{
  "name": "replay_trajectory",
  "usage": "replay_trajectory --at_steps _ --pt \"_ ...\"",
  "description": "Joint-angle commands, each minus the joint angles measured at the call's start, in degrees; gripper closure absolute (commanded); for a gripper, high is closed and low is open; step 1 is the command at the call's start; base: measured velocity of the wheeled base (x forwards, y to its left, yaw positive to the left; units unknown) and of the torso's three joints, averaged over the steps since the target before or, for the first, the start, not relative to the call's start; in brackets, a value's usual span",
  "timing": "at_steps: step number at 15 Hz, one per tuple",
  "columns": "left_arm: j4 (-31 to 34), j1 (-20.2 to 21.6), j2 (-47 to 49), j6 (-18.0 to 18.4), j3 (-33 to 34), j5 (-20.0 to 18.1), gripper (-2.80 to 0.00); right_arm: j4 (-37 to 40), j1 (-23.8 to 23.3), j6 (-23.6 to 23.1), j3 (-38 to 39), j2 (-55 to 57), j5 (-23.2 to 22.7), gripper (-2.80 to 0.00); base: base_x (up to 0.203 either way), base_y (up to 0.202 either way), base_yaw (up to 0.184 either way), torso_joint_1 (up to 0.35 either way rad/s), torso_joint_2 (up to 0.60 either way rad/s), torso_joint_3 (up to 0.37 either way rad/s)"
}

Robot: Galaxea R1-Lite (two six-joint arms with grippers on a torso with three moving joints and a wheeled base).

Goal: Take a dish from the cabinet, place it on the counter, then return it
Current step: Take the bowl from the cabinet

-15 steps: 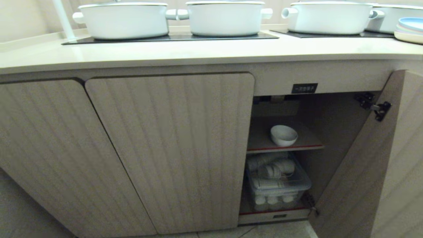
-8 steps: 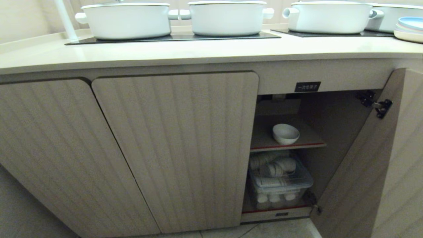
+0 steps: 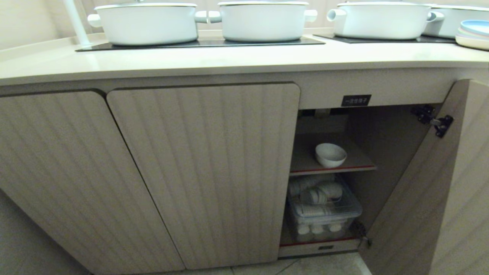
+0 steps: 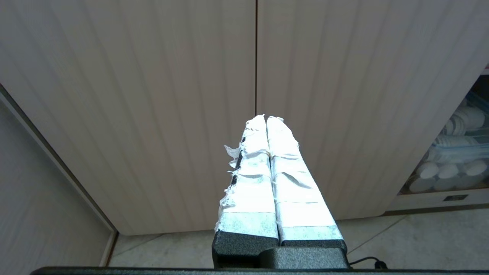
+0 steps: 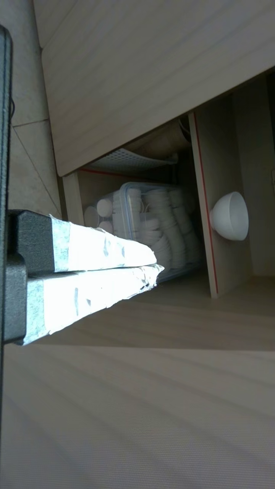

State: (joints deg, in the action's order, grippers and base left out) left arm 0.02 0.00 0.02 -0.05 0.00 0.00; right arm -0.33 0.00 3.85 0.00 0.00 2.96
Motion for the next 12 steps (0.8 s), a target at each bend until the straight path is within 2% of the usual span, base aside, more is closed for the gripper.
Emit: replay_trajectory --at_steps 1,9,12 --pt "0.0 0.0 0.0 0.0 0.0 0.0 0.00 0.0 0.0 0.0 0.0 0.0 0.0 0.00 0.000 0.000 0.000 0.000 0.00 0.000" --pt "0.0 0.0 0.0 0.0 0.0 0.0 0.00 0.1 0.0 0.0 0.0 0.0 0.0 0.00 0.000 0.000 0.000 0.000 0.00 0.000" --pt "0.0 0.0 0.0 0.0 0.0 0.0 0.00 0.2 0.0 -1.3 0.0 0.0 0.0 0.00 0.000 0.000 0.000 0.000 0.00 0.000"
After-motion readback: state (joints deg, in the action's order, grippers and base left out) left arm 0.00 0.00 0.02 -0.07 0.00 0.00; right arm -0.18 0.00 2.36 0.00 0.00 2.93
